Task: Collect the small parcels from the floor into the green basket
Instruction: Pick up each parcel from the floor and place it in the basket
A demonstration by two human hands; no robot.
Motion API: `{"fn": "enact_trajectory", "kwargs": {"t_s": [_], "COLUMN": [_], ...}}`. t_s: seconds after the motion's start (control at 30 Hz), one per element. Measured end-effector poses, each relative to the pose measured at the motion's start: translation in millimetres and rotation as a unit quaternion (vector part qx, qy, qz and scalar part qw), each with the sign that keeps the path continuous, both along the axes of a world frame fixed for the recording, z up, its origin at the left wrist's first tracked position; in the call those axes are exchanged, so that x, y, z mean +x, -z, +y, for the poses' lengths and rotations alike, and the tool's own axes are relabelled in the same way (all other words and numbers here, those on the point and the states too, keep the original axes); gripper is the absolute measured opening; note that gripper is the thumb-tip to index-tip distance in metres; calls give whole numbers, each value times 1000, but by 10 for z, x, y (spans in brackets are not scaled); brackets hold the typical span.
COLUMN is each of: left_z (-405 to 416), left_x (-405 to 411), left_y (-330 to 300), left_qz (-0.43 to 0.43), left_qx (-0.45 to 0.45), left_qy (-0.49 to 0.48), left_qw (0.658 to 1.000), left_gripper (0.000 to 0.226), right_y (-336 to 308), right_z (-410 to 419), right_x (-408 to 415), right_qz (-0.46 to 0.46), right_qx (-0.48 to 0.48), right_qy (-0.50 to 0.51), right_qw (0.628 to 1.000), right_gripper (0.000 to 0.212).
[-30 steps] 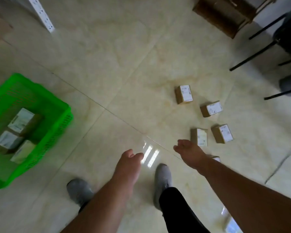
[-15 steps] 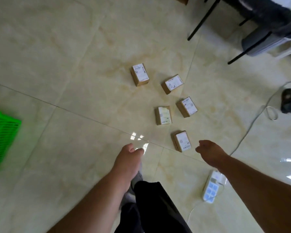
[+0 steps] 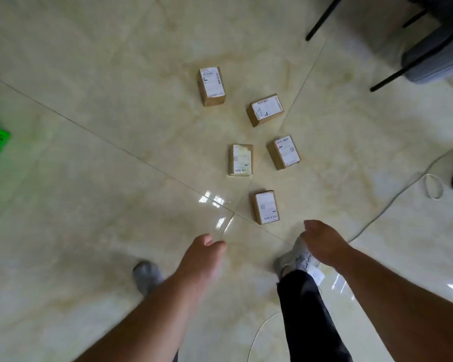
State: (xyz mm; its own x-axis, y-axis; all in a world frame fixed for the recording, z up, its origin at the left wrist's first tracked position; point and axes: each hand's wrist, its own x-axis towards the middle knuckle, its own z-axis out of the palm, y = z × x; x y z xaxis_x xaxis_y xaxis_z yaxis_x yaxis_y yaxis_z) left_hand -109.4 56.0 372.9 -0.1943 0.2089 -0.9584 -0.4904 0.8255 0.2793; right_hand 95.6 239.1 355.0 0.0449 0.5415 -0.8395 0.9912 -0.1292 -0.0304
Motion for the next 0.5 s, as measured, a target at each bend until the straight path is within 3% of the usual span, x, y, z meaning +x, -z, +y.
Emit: {"fn": "enact_trajectory", "kwargs": {"t_s": [0.13, 0.27, 0.33, 0.4, 0.5], "left_z": [272, 710, 925, 1115, 1357], "left_x": [693, 1329, 1532, 1629, 1654], "left_y": [183, 325, 490, 801, 1392], "left_qz": [-35, -55, -61, -46, -9], "left_qx": [-32, -56, -72, -78, -82], "left_qy": [-54, -125, -139, -138, -111], "left_qw": [997, 989, 986, 986, 990], "left_gripper": [89, 69, 73, 77, 65], "right_y": [254, 419, 605, 860, 1378], "right_z": [453, 941, 1115, 1238, 1316], "right_x": [235, 343, 400, 437, 436], "right_qz": [36, 38, 36, 32, 30], "right_qx": [-28, -81, -93, -100, -113], "right_qy": [-19, -74, -79, -83, -68], "right_qw": [999, 993, 992, 991, 991], "right_gripper": [46, 54, 54, 52, 50]}}
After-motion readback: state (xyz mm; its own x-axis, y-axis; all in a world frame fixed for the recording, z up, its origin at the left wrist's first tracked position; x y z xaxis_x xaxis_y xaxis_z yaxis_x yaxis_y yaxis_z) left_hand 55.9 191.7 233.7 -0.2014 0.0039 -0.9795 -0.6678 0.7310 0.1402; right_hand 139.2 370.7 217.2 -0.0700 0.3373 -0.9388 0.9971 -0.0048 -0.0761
